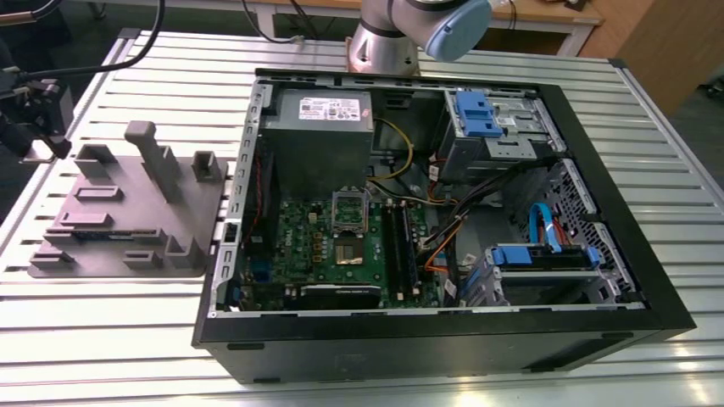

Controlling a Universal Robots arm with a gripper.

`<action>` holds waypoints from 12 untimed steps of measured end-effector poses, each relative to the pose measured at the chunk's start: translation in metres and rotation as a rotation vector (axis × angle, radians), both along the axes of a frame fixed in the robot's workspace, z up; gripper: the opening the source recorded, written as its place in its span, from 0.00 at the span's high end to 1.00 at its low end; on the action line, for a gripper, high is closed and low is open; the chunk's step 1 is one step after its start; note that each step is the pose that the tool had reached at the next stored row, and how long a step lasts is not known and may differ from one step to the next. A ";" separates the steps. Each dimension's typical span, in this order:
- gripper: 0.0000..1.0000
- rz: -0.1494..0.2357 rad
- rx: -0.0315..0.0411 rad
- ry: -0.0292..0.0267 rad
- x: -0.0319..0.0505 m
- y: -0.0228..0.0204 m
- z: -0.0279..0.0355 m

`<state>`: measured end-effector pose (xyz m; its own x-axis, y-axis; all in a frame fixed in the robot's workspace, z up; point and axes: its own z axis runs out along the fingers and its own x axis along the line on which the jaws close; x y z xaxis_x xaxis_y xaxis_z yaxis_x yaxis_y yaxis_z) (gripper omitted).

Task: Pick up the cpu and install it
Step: 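Pick up the cpu and move it towards the insertion slot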

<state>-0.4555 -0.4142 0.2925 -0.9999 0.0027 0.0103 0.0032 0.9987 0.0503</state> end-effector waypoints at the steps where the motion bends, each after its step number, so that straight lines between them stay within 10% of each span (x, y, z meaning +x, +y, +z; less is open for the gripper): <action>1: 0.53 0.000 0.0000 0.0000 0.0000 0.0000 0.0002; 12: 0.53 0.000 0.0000 -0.0001 0.0000 0.0001 0.0032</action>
<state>-0.4555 -0.4141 0.2956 -0.9999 0.0027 0.0103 0.0032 0.9987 0.0503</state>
